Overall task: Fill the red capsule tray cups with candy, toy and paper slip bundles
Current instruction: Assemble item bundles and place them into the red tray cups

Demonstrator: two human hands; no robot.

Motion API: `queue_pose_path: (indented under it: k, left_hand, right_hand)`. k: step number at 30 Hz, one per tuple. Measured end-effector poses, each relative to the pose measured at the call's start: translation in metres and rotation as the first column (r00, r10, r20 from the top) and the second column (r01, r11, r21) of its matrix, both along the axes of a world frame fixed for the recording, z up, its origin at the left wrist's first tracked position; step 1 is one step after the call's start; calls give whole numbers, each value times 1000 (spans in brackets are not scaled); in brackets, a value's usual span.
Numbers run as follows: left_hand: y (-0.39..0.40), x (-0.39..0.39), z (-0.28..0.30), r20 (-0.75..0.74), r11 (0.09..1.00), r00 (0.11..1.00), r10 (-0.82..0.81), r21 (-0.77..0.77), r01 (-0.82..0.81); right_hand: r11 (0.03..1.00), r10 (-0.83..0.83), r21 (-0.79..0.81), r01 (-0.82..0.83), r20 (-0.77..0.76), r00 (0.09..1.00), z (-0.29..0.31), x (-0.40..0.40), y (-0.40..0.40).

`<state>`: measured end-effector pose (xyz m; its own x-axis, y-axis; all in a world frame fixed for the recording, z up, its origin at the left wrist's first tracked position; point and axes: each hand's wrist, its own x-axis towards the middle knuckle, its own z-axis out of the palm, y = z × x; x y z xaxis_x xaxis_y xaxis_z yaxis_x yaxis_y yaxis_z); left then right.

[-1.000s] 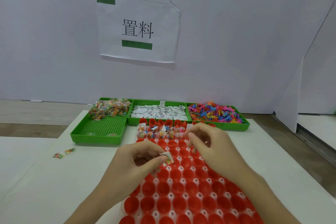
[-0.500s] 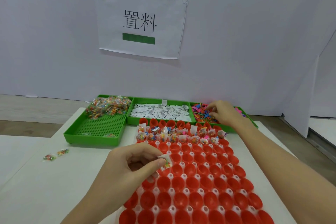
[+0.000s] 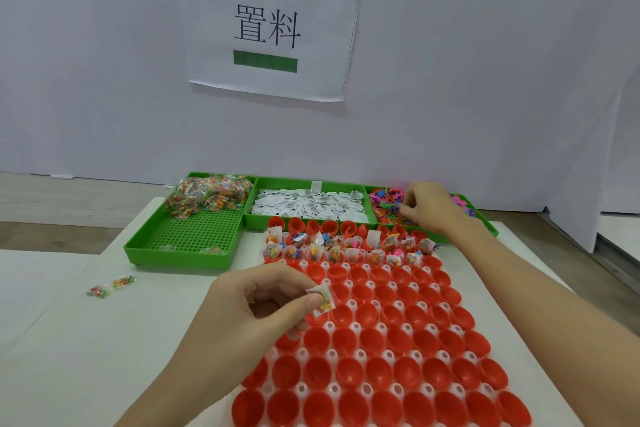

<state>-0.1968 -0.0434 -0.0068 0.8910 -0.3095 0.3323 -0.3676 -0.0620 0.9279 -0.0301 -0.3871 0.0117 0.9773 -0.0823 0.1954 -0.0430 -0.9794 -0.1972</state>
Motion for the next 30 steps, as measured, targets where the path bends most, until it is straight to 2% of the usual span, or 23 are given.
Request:
queue_pose_path:
  k: [3,6,7,10,12,16,19,22,25,30]
  left_hand:
    - [1,0,0,1,1000,1000,11,-3,-11]
    - [1,-1,1,3,1000,1000,18,-10,-17]
    - [0,-2,1,2,1000,1000,16,-12,-16]
    - [-3,-5,2,-16,1000,1000,4,-31,-5]
    - [-5,-7,3,-43,999,999,-8,-53,6]
    - [-8,-11,2,-98,997,994,-50,-63,44]
    - [-9,-11,0,-121,996,989,-84,-40,80]
    - [-10,-11,-1,-116,994,987,-108,-32,105]
    - [-11,-10,-2,-110,995,989,-99,-26,97]
    - [-10,-9,-4,-70,993,990,-119,-8,119]
  right_hand:
    - [989,17,146,-24,51,999,10,-19,-1]
    - [936,51,340,-92,129,990,23,-50,7]
    - [888,56,445,-118,151,987,27,-65,12]
    - [605,115,769,-206,171,978,32,-116,36]
    - [494,150,845,-207,152,977,27,-150,55]
    - [363,191,908,-209,147,970,7,-200,93]
    - [370,143,895,-248,209,967,-2,-212,112]
    - [361,197,889,-282,223,955,-5,-217,121]
    - [389,224,872,-297,223,949,-6,-222,123]
    - [471,156,826,-310,268,951,-13,-223,122]
